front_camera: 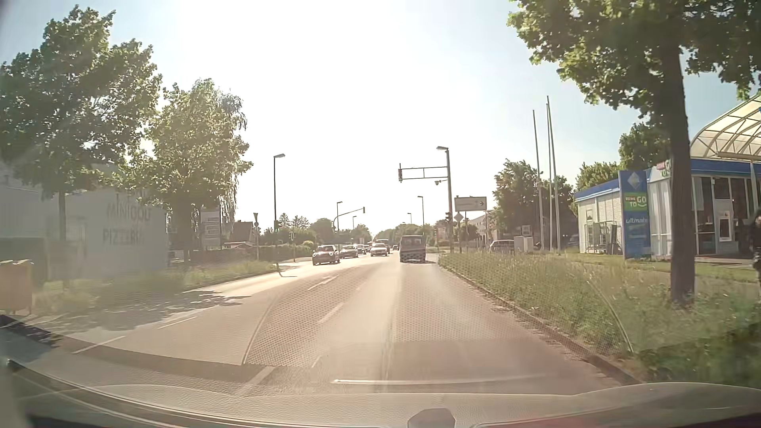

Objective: Follow the waypoints while adhering to traffic rules and regulations

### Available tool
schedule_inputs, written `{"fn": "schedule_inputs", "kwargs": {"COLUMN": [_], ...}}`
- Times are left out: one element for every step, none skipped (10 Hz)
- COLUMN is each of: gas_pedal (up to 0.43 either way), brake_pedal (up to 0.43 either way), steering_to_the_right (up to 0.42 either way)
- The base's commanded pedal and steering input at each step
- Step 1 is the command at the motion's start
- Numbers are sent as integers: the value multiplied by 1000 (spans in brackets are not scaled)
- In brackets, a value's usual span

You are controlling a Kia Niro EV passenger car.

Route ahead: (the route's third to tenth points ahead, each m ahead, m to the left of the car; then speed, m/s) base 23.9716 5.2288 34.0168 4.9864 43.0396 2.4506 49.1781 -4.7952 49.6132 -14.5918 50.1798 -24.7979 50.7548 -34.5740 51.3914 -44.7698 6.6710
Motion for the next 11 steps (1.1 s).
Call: {"fn": "schedule_inputs", "kwargs": {"gas_pedal": [67, 59, 59, 59, 47, 47, 47, 47, 47, 59, 59], "brake_pedal": [0, 0, 0, 0, 0, 0, 0, 0, 0, 0, 0], "steering_to_the_right": [-10, -10, -10, -9, -9, -10, -11, -11, -15, -18, -18]}}
